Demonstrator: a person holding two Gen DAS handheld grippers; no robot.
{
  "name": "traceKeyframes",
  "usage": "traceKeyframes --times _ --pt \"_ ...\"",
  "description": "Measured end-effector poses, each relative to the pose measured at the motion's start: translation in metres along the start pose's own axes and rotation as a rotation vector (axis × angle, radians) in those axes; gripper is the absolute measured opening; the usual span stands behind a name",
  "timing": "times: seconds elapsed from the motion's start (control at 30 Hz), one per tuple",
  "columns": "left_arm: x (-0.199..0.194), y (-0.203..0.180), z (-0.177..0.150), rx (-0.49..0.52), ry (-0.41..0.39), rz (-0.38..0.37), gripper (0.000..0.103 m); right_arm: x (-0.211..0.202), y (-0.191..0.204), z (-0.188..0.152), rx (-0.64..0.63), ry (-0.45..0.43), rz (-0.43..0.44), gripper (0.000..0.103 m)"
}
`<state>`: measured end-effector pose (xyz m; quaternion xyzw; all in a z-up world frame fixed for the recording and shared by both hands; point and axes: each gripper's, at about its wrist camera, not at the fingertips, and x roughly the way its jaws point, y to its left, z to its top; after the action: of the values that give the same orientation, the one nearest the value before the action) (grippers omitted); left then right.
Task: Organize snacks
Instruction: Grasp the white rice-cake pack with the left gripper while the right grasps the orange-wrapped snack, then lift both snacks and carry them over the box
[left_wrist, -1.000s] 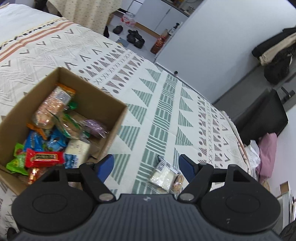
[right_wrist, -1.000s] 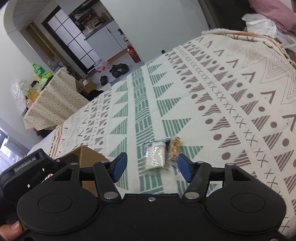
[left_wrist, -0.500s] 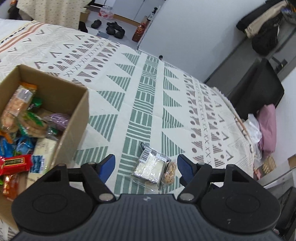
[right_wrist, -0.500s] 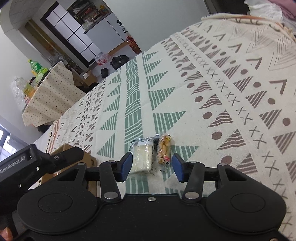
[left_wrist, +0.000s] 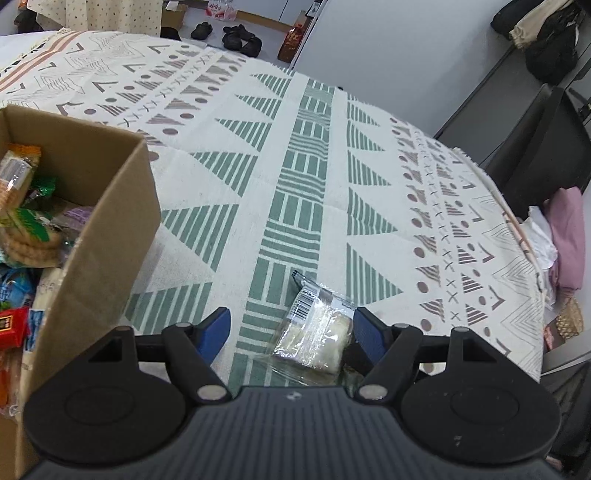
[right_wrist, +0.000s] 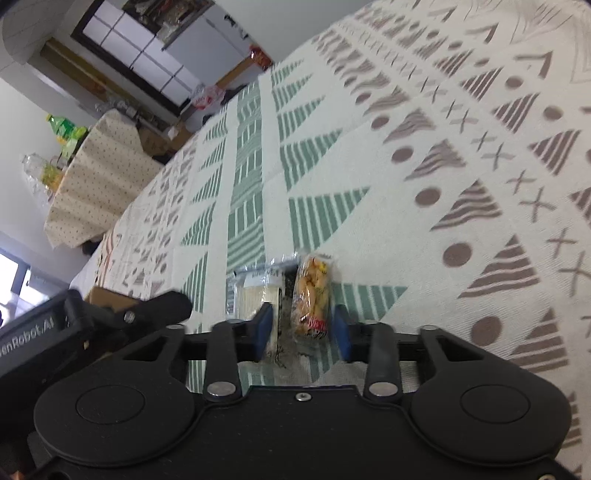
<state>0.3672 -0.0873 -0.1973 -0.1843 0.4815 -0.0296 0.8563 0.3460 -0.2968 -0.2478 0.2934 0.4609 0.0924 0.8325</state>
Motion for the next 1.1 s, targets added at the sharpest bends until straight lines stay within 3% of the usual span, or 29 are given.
traceKeyframes --times 0.2,0.77,0.87,0.9,1.1 --pt "0.017 -0.012 -0.008 0.037 0.030 0.008 0.073 -0.006 -0.011 0.002 0.029 -0.020 -0.025 0.020" --pt "0.045 -0.030 -0.019 0.133 0.047 0.071 0.071 -0.021 -0.027 0.005 0.032 -0.036 -0.085 0.022" --pt "0.049 -0.032 -0.018 0.162 0.048 0.098 0.059 -0.016 -0.024 0.006 0.012 -0.039 -0.095 0.022" --pt "0.048 -0.033 -0.018 0.167 0.050 0.110 0.050 -0.015 -0.023 0.007 0.009 -0.040 -0.095 0.022" --pt "0.033 -0.024 -0.019 0.109 0.070 0.145 0.046 -0.015 -0.017 0.007 -0.019 -0.021 -0.105 0.019"
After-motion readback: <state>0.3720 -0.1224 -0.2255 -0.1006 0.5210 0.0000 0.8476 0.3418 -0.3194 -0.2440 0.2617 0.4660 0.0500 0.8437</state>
